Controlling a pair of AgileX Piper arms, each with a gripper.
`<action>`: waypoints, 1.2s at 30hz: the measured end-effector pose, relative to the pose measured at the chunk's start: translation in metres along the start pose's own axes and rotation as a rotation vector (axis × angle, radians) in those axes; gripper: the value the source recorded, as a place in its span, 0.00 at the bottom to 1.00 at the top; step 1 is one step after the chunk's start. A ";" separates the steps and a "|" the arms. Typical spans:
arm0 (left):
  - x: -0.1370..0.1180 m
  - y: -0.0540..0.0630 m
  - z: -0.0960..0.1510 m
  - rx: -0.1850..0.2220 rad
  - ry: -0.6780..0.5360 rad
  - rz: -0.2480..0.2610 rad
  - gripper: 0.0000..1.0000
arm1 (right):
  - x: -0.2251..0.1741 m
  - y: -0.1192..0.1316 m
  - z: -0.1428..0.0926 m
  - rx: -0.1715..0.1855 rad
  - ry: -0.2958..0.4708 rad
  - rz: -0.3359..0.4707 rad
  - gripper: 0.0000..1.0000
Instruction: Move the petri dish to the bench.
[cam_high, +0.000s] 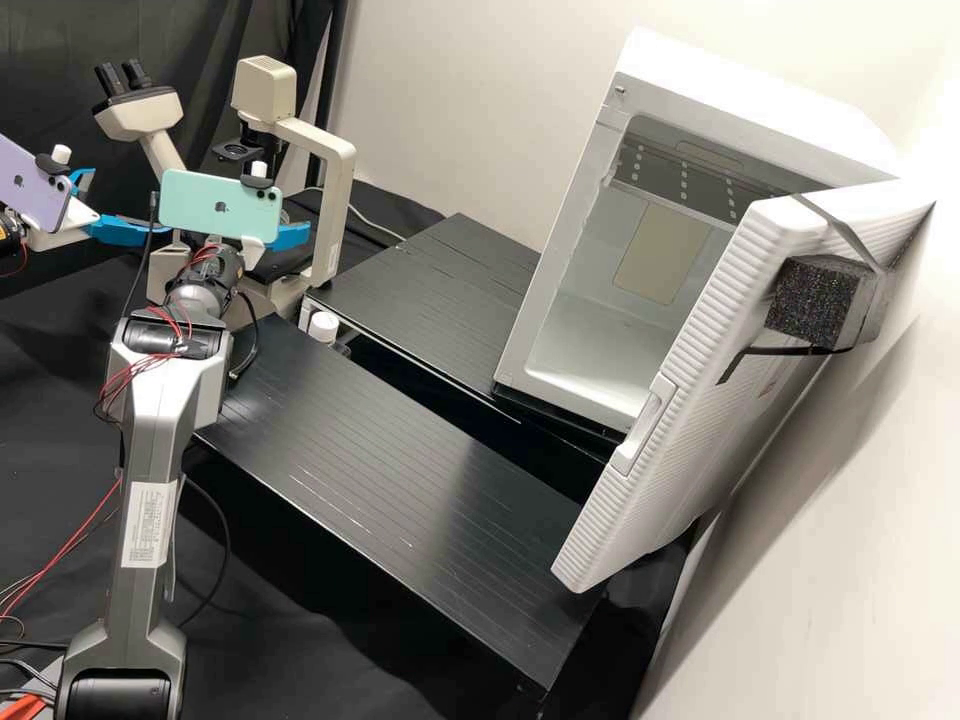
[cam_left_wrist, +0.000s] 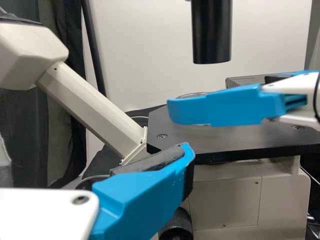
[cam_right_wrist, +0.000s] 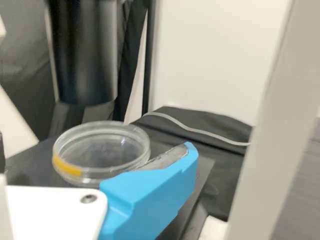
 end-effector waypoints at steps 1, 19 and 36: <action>0.000 0.000 0.000 0.000 0.000 0.000 1.00 | 0.000 -0.003 0.000 -0.001 0.001 -0.005 1.00; 0.000 0.000 0.000 0.000 0.000 0.000 1.00 | 0.016 -0.018 0.000 0.073 -0.036 0.016 1.00; 0.000 0.000 0.000 0.000 0.000 0.000 1.00 | 0.030 -0.023 0.007 0.005 -0.083 0.044 1.00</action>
